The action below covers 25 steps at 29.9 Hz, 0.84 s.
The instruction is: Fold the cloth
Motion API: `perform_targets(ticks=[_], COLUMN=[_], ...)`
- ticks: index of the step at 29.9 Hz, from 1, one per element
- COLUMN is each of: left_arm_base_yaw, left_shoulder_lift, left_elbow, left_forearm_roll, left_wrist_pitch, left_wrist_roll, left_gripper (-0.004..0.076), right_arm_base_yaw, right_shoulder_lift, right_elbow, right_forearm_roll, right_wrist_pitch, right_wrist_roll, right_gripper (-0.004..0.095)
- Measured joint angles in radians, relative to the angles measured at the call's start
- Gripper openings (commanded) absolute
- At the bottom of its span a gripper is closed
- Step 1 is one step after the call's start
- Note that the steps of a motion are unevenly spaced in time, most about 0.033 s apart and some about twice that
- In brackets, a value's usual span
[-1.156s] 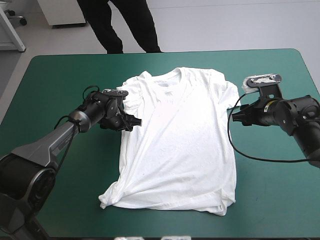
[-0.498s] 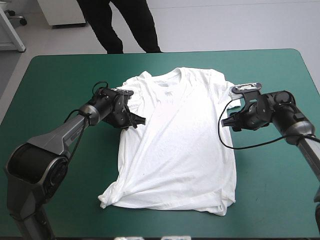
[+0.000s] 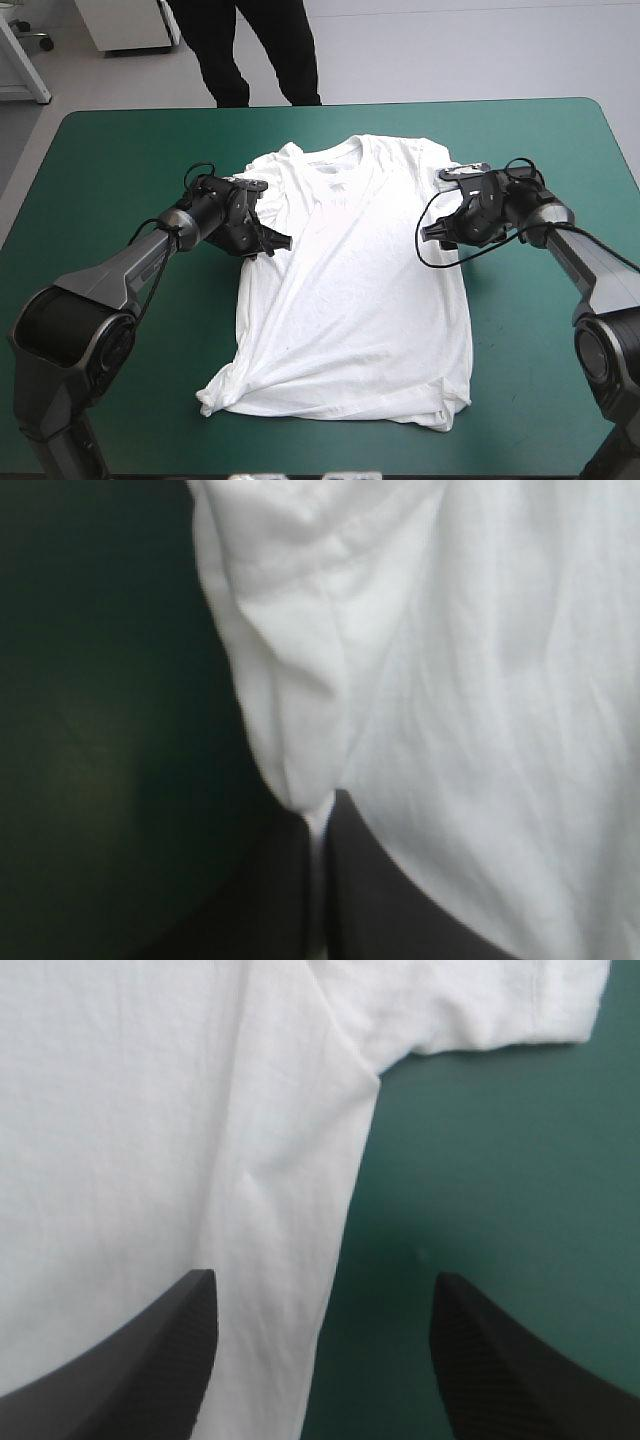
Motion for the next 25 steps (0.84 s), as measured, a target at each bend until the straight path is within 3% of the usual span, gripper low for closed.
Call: perform_targets(ticks=[7,10,17,25], left_arm_base_yaw=[0.000,0.000,0.000,0.000], left_shoulder_lift=[0.000,0.000,0.002,0.004], left_elbow=[0.000,0.000,0.000,0.000], left_forearm_roll=[-0.002,-0.002,-0.002,0.002], left_wrist_pitch=[-0.001,-0.002,-0.002,-0.018], left_wrist_roll=[0.002,0.002,0.003,0.006], left_gripper=[-0.0009,-0.0009,-0.0009,-0.0009], right_arm_base_yaw=[0.000,0.000,-0.013,-0.018], right_shoulder_lift=[0.118,0.134,0.161,0.169], right_elbow=[-0.067,-0.084,-0.101,-0.106], right_forearm_roll=[-0.002,-0.001,0.017,0.069], right_wrist_pitch=[-0.007,-0.006,0.007,-0.002], right_wrist_roll=[-0.001,-0.001,-0.035,-0.053], right_gripper=[0.0542,0.0406,-0.0017,-0.0013])
